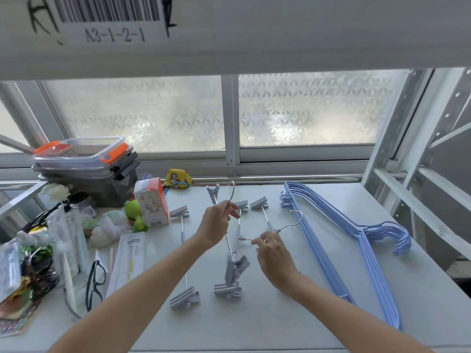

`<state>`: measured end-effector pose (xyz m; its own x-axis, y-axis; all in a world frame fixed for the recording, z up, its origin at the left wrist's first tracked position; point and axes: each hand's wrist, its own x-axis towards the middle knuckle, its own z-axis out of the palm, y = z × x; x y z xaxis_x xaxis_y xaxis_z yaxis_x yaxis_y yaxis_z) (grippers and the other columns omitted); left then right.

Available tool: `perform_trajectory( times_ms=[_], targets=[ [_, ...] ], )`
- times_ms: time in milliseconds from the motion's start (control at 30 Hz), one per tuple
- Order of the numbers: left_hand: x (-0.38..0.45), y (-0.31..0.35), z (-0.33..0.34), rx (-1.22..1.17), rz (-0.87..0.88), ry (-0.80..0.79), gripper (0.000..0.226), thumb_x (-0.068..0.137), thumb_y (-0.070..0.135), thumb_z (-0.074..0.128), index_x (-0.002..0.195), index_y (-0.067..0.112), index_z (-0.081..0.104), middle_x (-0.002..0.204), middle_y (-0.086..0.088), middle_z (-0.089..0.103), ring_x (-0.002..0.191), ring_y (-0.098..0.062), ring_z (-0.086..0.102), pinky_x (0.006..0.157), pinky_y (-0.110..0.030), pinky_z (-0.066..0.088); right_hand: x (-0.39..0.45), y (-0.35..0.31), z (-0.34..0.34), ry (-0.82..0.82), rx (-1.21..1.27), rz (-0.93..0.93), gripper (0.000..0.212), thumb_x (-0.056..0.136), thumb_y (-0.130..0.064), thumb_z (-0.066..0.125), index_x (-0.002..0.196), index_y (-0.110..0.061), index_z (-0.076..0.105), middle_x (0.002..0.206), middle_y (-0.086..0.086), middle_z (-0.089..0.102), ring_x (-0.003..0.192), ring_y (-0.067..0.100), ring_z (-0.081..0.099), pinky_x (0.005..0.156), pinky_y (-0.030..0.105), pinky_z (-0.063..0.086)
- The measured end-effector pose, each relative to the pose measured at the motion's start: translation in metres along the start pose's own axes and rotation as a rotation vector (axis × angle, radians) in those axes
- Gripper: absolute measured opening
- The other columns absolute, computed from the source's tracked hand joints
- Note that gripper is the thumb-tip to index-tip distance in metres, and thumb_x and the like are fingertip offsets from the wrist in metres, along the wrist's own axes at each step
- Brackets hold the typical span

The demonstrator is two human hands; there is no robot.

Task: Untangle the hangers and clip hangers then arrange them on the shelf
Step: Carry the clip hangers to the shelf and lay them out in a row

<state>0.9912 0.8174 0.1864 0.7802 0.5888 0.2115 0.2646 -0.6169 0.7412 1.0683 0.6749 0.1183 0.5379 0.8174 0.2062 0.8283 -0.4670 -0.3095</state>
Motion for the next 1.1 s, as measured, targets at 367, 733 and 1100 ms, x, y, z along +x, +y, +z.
perform_trajectory(
  times_ms=[367,733,1100],
  targets=[
    [-0.008,-0.017,-0.015,0.193,0.031,-0.329,0.03,0.097,0.002,0.033,0.109,0.002,0.06,0.107,-0.012,0.071,0.1,-0.023,0.064,0.08,-0.025,0.051,0.007,-0.035,0.004,-0.412,0.322,0.193,0.026,0.081,-0.007,0.054,0.099,-0.006,0.073,0.105,0.012,0.072,0.089,0.02,0.063,0.069,0.015,0.037],
    [0.007,-0.028,0.01,0.695,0.118,-0.305,0.05,0.079,-0.019,0.026,0.117,0.001,0.053,0.113,-0.022,0.062,0.104,-0.036,0.059,0.09,-0.042,0.05,0.0,-0.013,-0.002,-0.394,0.425,0.373,0.028,0.083,-0.003,0.052,0.102,-0.007,0.072,0.073,0.002,0.061,0.059,0.008,0.052,0.058,0.013,0.042],
    [0.006,-0.037,0.057,0.771,0.009,-0.335,0.031,0.08,-0.017,0.038,0.103,-0.001,0.052,0.111,-0.022,0.061,0.105,-0.037,0.058,0.083,-0.04,0.047,-0.006,-0.004,-0.004,-0.356,0.536,0.406,0.031,0.08,-0.001,0.056,0.105,-0.009,0.073,0.06,-0.008,0.055,0.055,-0.002,0.05,0.05,-0.004,0.035]
  ],
)
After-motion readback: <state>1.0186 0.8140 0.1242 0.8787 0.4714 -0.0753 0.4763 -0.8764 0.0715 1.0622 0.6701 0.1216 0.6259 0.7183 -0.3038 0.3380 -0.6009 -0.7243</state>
